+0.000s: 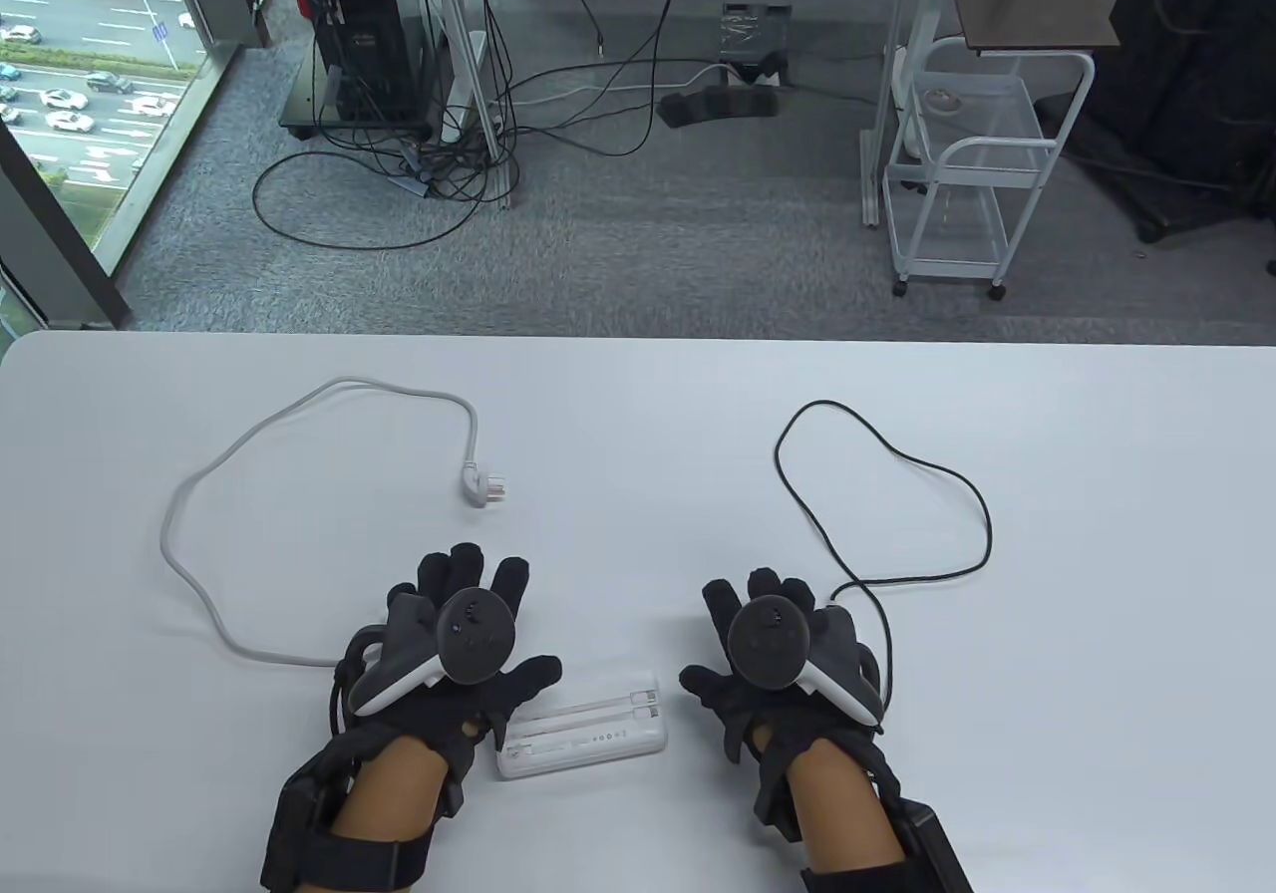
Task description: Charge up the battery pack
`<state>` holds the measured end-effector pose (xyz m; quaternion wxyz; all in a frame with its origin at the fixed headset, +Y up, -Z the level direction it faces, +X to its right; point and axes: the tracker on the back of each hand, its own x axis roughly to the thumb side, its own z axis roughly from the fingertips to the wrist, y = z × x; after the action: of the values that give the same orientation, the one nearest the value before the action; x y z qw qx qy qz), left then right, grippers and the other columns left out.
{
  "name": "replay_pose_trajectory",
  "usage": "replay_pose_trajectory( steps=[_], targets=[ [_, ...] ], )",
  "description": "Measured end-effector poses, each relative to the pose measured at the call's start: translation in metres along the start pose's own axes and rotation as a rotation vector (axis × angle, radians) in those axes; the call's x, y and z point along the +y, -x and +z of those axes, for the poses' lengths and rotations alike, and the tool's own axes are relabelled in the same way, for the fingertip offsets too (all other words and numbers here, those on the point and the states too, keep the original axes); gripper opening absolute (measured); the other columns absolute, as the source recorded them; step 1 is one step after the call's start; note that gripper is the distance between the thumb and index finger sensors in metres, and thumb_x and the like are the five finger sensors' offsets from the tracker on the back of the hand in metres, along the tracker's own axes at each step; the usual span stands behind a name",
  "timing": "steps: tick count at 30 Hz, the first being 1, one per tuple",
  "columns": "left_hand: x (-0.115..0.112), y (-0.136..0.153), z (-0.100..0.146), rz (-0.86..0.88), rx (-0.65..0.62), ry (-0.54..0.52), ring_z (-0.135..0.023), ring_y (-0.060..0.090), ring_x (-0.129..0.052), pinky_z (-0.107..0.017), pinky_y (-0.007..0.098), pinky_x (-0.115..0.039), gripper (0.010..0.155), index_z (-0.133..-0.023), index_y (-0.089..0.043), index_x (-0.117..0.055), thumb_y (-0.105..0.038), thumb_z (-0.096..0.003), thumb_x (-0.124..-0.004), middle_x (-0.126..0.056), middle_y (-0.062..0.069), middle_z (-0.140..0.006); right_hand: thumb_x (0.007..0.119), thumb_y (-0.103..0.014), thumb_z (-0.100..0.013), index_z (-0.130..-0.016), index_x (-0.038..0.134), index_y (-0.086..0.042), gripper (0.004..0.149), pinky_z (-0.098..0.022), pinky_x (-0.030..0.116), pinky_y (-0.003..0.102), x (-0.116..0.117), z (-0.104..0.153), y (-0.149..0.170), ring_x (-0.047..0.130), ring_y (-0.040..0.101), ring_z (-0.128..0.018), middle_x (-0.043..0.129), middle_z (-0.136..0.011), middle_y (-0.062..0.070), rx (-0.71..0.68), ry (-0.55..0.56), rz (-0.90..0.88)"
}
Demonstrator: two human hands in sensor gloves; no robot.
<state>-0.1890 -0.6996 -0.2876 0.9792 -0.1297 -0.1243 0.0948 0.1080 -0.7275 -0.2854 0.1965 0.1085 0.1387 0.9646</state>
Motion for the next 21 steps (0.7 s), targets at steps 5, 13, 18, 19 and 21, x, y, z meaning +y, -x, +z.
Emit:
replay_pose_trajectory(
  steps=[5, 13, 18, 19, 21],
  targets=[
    [0.006, 0.017, 0.001, 0.025, 0.072, -0.056, -0.104, 0.056, -0.021, -0.069, 0.075, -0.027, 0.101, -0.119, -0.018, -0.020, -0.072, -0.0470, -0.066, -0.011, 0.029, -0.118, 0.073, -0.051, -0.048, -0.110, 0.027, -0.020, 0.084, -0.059, 0.013, 0.084, 0.000, 0.002, 0.001, 0.017, 0.065, -0.099, 0.013, -0.114, 0.030, 0.006, -0.001, 0.004],
    [0.003, 0.062, -0.006, 0.062, 0.249, -0.052, -0.105, 0.055, -0.035, -0.070, 0.073, -0.035, 0.101, -0.118, -0.013, -0.033, -0.069, -0.0449, -0.075, -0.028, 0.028, -0.119, 0.073, -0.051, -0.048, -0.110, 0.027, -0.020, 0.083, -0.059, 0.013, 0.084, -0.001, 0.004, 0.008, 0.017, 0.065, -0.099, 0.014, -0.114, 0.030, 0.033, -0.018, -0.014],
    [-0.007, 0.078, -0.018, 0.031, 0.302, -0.016, -0.105, 0.053, -0.043, -0.070, 0.073, -0.038, 0.100, -0.117, -0.012, -0.039, -0.068, -0.0441, -0.078, -0.041, 0.025, -0.118, 0.073, -0.051, -0.048, -0.110, 0.028, -0.020, 0.083, -0.059, 0.013, 0.084, 0.000, 0.005, 0.012, 0.018, 0.065, -0.099, 0.014, -0.114, 0.030, 0.045, -0.020, -0.028],
    [-0.009, 0.080, -0.019, 0.026, 0.316, -0.008, -0.105, 0.053, -0.044, -0.070, 0.073, -0.038, 0.100, -0.117, -0.012, -0.040, -0.067, -0.0439, -0.078, -0.043, 0.024, -0.118, 0.073, -0.051, -0.048, -0.110, 0.028, -0.020, 0.083, -0.059, 0.013, 0.084, 0.000, 0.005, 0.012, 0.018, 0.065, -0.099, 0.014, -0.114, 0.030, 0.047, -0.023, -0.028],
    [-0.011, 0.083, -0.022, 0.020, 0.332, 0.007, -0.105, 0.052, -0.046, -0.070, 0.073, -0.039, 0.099, -0.117, -0.012, -0.041, -0.066, -0.0438, -0.080, -0.046, 0.023, -0.118, 0.073, -0.051, -0.048, -0.110, 0.028, -0.020, 0.083, -0.059, 0.013, 0.084, -0.001, 0.005, 0.012, 0.018, 0.065, -0.099, 0.015, -0.114, 0.029, 0.047, -0.024, -0.029]
  ],
)
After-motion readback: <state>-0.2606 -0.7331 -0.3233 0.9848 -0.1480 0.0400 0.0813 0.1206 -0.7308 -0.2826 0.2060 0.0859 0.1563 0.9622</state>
